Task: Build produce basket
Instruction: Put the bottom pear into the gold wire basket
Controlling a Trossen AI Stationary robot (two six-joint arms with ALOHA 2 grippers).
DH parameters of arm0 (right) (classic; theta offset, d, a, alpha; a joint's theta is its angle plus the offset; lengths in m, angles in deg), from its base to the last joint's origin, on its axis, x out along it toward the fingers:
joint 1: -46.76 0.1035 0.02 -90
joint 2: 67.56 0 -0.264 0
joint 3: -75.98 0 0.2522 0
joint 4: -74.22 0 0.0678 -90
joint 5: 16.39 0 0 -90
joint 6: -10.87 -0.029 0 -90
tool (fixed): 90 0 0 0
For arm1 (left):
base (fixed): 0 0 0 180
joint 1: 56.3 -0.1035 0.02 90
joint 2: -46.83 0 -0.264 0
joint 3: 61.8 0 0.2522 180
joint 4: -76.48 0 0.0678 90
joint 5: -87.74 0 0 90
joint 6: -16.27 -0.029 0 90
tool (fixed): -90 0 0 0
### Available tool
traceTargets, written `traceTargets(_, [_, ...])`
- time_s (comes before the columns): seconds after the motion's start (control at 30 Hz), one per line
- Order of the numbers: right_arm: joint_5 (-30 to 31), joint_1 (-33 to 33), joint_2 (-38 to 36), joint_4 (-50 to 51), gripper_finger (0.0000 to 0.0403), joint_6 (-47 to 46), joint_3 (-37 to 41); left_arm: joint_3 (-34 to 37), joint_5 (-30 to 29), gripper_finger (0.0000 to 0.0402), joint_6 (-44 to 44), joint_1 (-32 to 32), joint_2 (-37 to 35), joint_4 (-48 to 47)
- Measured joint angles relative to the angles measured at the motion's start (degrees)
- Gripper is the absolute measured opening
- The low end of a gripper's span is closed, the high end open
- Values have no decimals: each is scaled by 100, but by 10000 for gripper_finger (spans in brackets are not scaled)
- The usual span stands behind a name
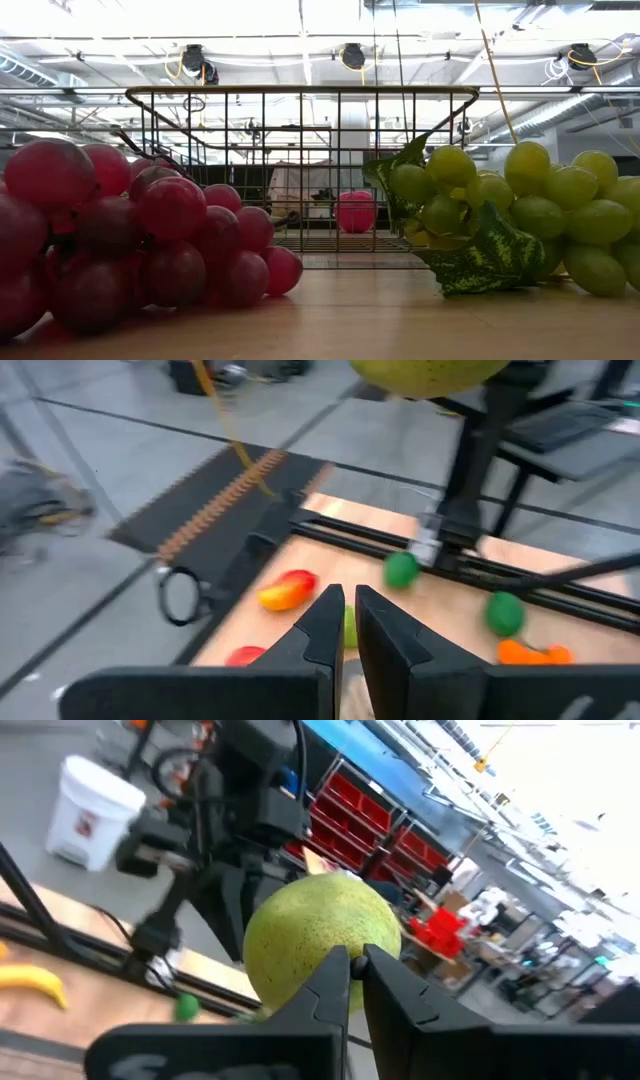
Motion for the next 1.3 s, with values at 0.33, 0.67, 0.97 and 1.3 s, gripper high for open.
traceTargets(0.33, [411, 484, 6, 1, 9, -705, 0, 2, 822, 31, -2, 0, -96, -89])
traceTargets(0.67, [452, 651, 4, 7, 10, -3083, 0, 2, 838, 31, 79, 0, -124, -143])
traceTargets(0.97, [435, 651, -136, 230, 10, -6084, 7, 2, 838, 31, 261, 0, -124, -144])
traceTargets(1.3, [273, 651, -158, 741, 11, -7227, 4, 2, 837, 31, 411, 0, -124, -142])
